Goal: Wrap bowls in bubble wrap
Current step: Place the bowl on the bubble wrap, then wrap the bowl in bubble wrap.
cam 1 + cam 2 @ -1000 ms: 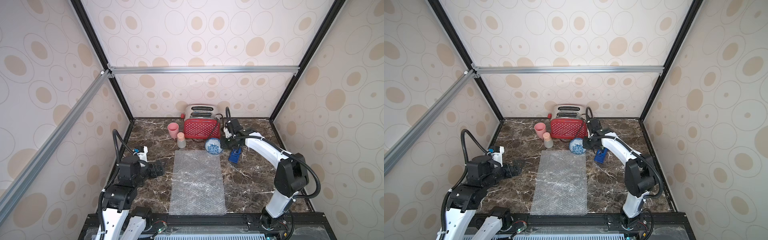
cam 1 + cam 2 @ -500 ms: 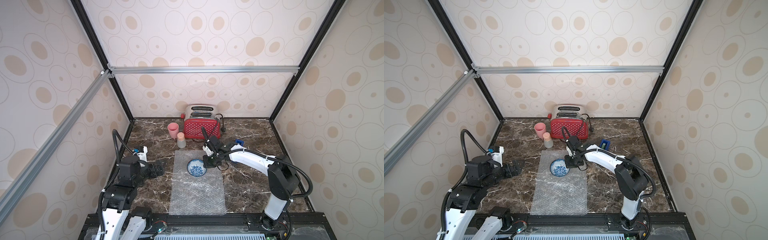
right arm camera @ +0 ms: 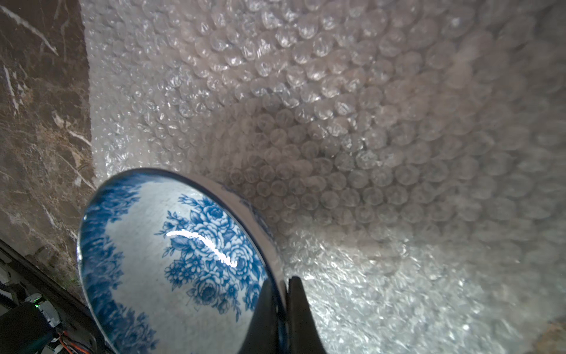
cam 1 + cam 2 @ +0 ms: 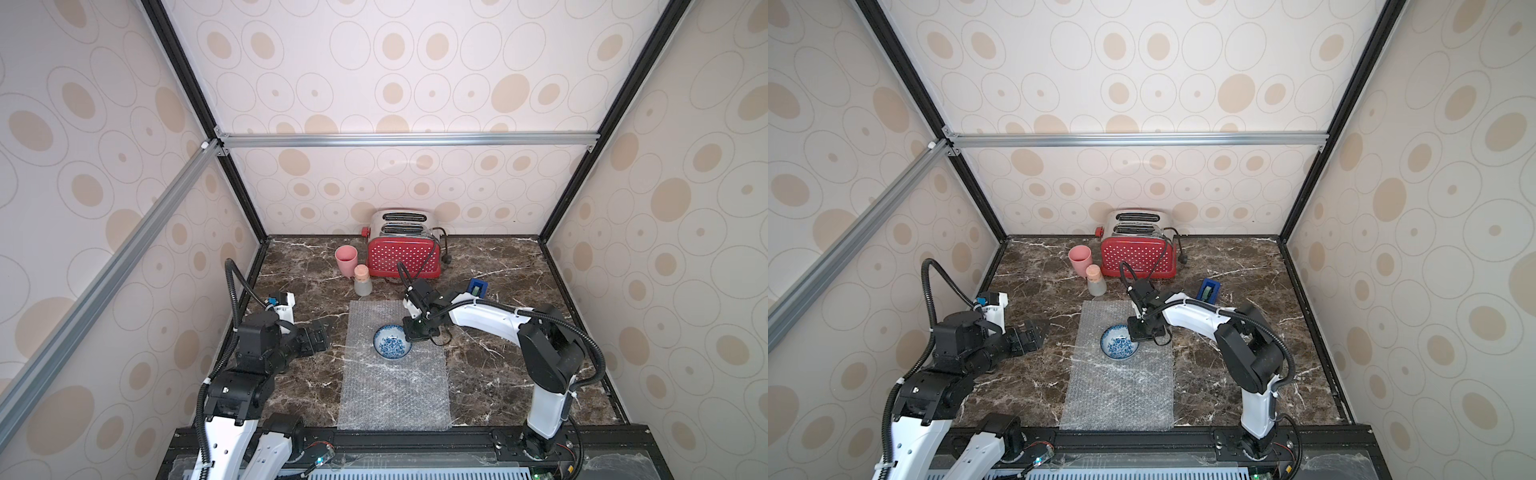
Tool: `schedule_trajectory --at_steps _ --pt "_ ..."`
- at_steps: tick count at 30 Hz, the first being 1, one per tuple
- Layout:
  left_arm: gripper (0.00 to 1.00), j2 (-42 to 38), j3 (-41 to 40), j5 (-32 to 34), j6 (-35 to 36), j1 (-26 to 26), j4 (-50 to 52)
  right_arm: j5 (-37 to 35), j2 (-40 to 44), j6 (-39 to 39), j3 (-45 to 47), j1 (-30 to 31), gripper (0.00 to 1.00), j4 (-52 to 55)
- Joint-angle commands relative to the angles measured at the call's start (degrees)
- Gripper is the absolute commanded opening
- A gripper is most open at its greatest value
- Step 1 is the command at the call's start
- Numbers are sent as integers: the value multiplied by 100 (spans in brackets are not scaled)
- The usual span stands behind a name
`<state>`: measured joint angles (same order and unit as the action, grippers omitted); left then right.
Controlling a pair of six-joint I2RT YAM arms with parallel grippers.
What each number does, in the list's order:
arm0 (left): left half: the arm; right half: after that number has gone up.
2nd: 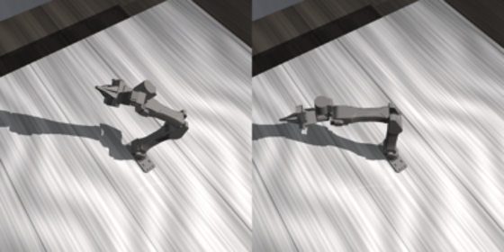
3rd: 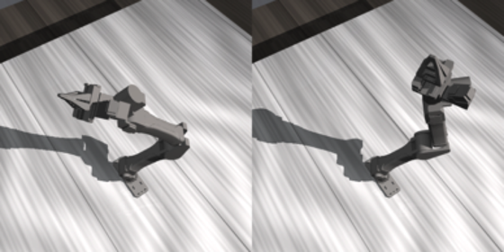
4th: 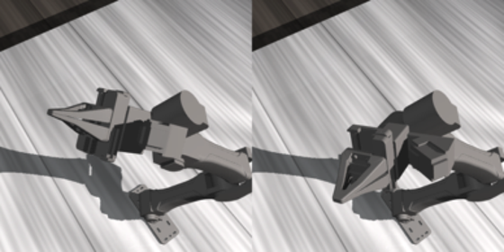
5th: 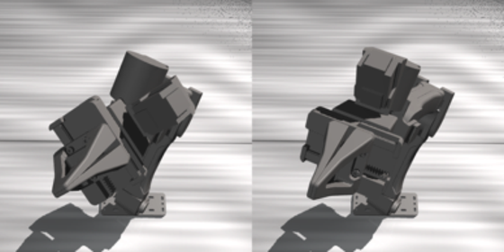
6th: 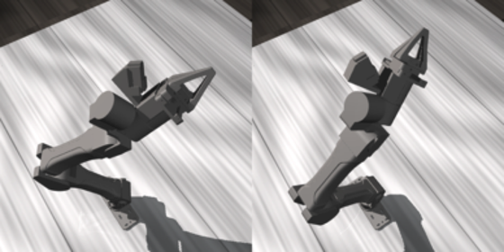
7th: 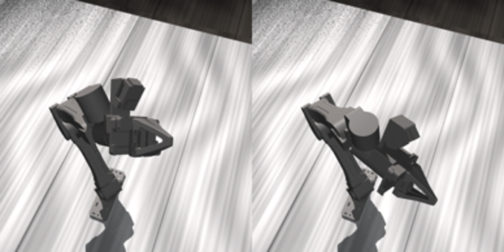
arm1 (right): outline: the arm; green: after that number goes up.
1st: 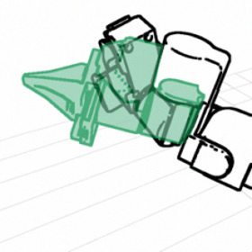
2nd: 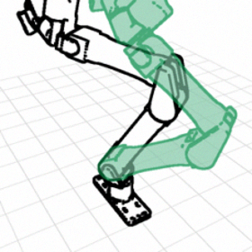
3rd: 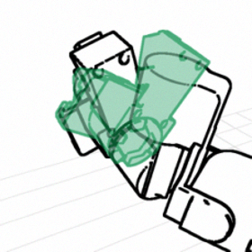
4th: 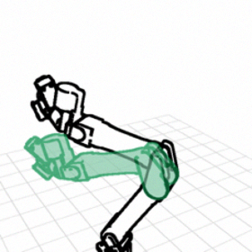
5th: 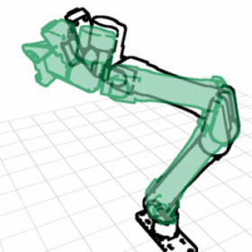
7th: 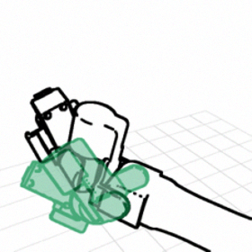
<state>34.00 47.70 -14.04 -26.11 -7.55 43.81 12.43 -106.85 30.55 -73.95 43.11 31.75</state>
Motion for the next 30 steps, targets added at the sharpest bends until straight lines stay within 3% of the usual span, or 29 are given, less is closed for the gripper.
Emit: schedule_trajectory --at_steps 1,5,11,14,18,22,26,30 --pt "99 81 19 -5 27 9 61 -55 -23 -23 52 73 0 -53" --pt "99 179 37 -8 27 9 66 -108 59 -66 45 73 5 -6" --pt "99 445 55 -78 -208 -1 -98 -244 370 -199 -123 69 38 236" --pt "99 879 -156 -449 -698 -1 -919 -455 664 -322 -204 71 48 397" --pt "96 1869 -481 -190 -1023 5 -2028 -623 1084 -484 -123 53 51 309" --pt "91 3411 -526 -51 -1070 10 -3177 -461 1416 -660 168 29 51 22" --pt "75 5075 -56 -307 -884 59 -3987 -459 1590 -771 404 1 50 -79" --pt "72 6136 327 -791 -896 157 -4547 -496 1676 -839 532 -61 50 -36"
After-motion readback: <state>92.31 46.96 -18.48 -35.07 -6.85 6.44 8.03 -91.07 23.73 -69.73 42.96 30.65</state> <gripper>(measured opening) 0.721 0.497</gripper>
